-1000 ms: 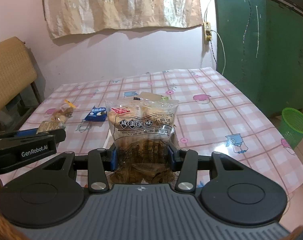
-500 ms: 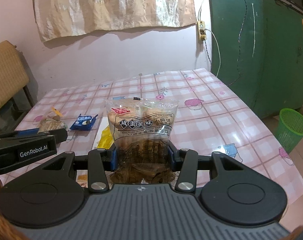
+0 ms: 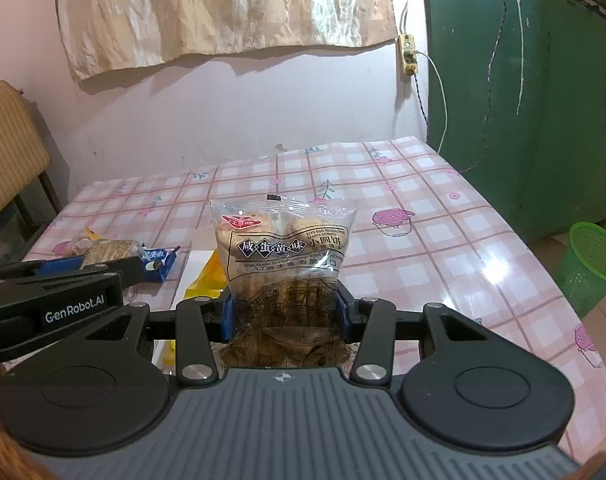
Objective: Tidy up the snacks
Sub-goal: 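Carry the wafer bar and cracker bag toward the white box with both tools, then lower both snacks into the white box and open both tools, then withdraw both tools toward the remaining snacks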
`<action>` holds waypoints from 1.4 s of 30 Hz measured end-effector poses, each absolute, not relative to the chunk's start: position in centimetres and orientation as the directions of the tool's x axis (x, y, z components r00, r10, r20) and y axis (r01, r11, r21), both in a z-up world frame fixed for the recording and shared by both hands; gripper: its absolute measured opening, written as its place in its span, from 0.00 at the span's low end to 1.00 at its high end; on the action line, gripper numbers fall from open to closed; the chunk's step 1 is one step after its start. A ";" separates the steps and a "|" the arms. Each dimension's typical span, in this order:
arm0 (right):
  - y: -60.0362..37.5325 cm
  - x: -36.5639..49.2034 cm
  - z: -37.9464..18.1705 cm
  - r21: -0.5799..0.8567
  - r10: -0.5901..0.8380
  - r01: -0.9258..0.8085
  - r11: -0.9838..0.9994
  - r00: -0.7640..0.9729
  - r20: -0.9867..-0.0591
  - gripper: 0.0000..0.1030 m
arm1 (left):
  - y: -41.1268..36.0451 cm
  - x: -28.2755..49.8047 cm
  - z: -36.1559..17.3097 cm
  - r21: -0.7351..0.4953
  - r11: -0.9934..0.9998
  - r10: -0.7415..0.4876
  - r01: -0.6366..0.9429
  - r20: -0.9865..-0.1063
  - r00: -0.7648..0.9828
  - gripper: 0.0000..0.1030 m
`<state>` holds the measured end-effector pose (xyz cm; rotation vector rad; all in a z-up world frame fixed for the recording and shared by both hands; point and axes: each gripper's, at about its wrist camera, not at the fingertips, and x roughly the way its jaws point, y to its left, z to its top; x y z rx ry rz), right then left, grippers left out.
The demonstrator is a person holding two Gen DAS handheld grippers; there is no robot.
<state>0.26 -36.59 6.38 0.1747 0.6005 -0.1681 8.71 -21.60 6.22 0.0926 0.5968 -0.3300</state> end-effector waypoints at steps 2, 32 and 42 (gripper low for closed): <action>-36.7 0.8 6.3 0.117 -0.104 0.208 0.971 0.810 -0.578 0.54 | -21.8 9.3 6.1 -0.009 0.945 -0.274 0.328 -0.570 0.775 0.40; -38.1 5.3 5.2 0.149 -0.060 0.179 0.973 0.809 -0.585 0.75 | -23.2 13.5 2.8 -0.046 0.930 -0.314 0.366 -0.622 0.718 0.40; -38.6 1.7 6.4 0.134 -0.107 0.217 0.967 0.822 -0.559 0.77 | -24.0 11.9 2.8 -0.096 0.885 -0.411 0.455 -0.618 0.670 0.67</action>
